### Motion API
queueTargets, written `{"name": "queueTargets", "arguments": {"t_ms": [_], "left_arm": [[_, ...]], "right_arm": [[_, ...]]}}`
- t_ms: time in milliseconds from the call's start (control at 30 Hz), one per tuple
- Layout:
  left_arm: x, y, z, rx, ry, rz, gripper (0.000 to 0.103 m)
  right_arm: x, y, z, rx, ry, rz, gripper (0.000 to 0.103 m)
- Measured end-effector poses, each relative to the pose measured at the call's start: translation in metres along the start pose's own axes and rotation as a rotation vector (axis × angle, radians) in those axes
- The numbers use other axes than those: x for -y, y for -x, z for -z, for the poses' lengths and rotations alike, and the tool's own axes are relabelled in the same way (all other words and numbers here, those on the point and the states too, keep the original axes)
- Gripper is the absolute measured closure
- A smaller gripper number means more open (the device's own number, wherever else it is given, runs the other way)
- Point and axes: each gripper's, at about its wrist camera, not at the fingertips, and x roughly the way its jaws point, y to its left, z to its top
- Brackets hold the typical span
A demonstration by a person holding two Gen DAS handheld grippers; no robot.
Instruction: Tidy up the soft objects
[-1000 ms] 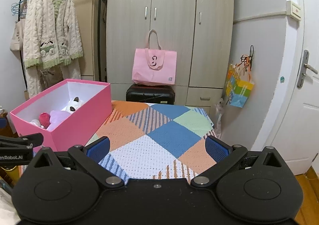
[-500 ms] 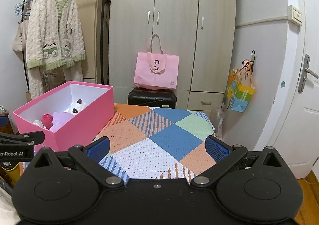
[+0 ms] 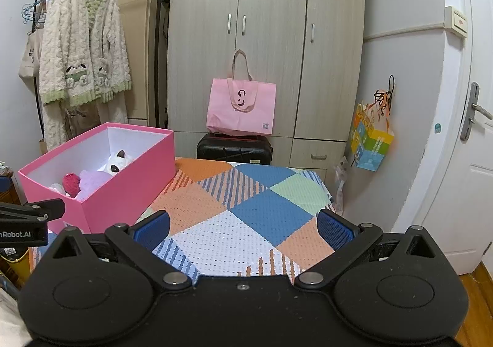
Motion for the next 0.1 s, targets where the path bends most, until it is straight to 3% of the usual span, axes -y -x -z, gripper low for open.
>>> {"name": "queueTargets", "arguments": {"t_ms": [100], "left_arm": [[0.0005,0.0004,0.0001,-0.001,-0.002,0.001,0.0]], "right_arm": [[0.0002,-0.0002,-0.0001,0.0,0.0,-0.001,0.0]]}}
